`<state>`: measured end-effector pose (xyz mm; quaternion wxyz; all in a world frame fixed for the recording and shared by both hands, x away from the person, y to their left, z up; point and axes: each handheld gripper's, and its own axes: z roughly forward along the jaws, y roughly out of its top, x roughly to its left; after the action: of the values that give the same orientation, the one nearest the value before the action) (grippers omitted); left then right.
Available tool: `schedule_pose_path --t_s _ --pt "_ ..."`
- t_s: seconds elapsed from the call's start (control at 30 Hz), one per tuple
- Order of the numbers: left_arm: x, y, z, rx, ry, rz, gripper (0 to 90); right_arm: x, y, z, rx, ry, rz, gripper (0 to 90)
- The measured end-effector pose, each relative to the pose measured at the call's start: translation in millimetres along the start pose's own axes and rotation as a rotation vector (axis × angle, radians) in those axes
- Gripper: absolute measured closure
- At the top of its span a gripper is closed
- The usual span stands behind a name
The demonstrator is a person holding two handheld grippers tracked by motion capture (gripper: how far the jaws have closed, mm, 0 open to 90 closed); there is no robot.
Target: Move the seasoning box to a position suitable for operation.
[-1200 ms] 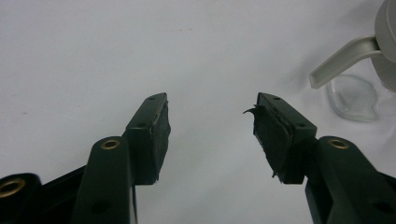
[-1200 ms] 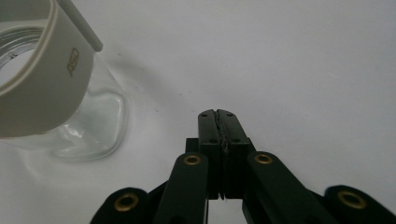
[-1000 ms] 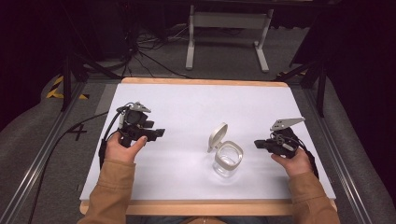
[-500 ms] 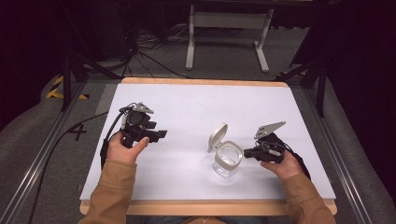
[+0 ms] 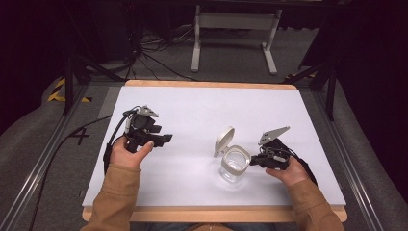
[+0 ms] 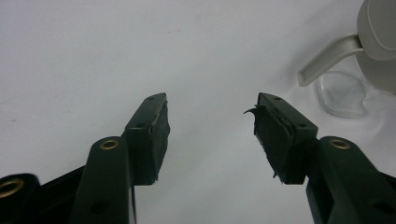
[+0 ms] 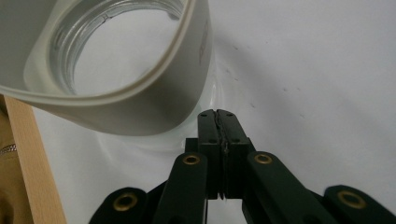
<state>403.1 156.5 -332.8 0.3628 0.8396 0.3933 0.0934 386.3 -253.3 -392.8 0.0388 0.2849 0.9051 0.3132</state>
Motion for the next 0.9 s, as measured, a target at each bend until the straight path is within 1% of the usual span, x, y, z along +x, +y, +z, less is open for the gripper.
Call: schedule_pose_path --t_s 0.03,0.13,0.2,0.27,0.43,0.47,0.5,0.57,0.6,0.73,0.8,0.9 --pt "0.0 0.0 0.0 0.0 0.0 0.0 45.1 -0.1 -0.1 0.5 0.001 0.006 0.007 89.5" --pt "-0.1 -0.1 0.0 0.003 0.0 -0.001 45.1 0.2 -0.5 1.4 0.01 0.004 0.014 89.6" --pt "0.1 0.0 0.1 0.001 0.0 0.001 45.1 0.2 -0.7 1.6 0.013 0.005 0.011 89.7" --pt "0.2 0.1 0.4 0.002 -0.001 -0.001 45.1 0.9 -1.0 1.7 0.022 0.016 0.01 89.7" --pt "0.1 0.5 0.9 0.001 -0.002 0.004 45.1 6.4 -1.0 5.4 0.065 0.043 -0.012 89.7" --pt "0.1 0.5 0.9 0.001 -0.002 0.004 45.1 6.4 -1.0 5.4 0.065 0.043 -0.012 89.7" --pt "0.1 0.4 0.3 0.002 -0.003 0.0 45.1 10.0 -0.4 8.2 0.09 0.049 -0.024 89.7" --pt "0.3 0.4 0.2 0.003 -0.003 0.0 45.1 11.9 -0.1 8.9 0.096 0.056 -0.021 89.7" --pt "0.3 0.4 0.0 0.003 -0.003 -0.003 45.1 12.6 -0.1 9.9 0.1 0.061 -0.029 89.7" --pt "0.4 0.5 -0.1 0.003 -0.003 -0.002 45.1 16.3 0.4 12.3 0.116 0.084 -0.036 89.7" --pt "0.7 0.5 -0.2 0.004 -0.002 0.001 45.1 17.8 0.8 13.2 0.122 0.102 -0.045 89.7" --pt "1.1 0.6 -0.6 0.005 0.0 0.005 45.2 19.6 1.2 14.6 0.13 0.109 -0.051 89.7"
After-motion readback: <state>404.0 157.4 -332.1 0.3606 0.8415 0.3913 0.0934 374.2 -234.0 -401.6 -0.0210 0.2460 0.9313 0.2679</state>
